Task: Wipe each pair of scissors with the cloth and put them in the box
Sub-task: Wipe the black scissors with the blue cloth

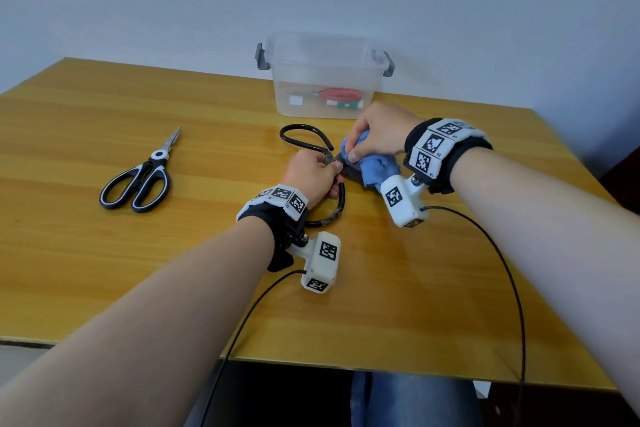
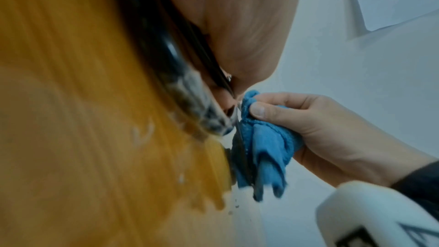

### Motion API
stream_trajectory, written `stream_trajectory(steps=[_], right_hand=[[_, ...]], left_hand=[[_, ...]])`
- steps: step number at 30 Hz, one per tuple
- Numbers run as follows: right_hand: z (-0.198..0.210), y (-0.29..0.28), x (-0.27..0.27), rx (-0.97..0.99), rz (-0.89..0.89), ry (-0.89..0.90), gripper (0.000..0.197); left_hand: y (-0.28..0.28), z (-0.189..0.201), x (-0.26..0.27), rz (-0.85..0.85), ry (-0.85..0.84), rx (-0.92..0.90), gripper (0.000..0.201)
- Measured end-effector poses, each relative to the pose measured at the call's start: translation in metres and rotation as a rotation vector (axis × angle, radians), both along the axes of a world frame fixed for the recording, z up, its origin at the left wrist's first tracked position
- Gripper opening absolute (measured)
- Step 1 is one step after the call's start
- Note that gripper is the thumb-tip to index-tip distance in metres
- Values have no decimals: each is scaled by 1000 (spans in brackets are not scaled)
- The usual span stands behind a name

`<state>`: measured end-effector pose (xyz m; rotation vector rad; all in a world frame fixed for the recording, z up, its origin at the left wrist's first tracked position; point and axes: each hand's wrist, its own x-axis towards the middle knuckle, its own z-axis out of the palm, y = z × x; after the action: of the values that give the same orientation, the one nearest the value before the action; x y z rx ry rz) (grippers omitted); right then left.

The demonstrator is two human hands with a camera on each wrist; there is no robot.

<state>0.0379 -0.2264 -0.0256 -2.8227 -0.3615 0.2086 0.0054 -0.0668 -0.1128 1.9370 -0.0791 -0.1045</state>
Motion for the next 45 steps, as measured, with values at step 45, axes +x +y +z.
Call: stream_trajectory(steps=[45], right_hand=[[-31,-6,13,224,-136,-39,14]], left_hand=[[0,-4,2,-21,-16,28,23]])
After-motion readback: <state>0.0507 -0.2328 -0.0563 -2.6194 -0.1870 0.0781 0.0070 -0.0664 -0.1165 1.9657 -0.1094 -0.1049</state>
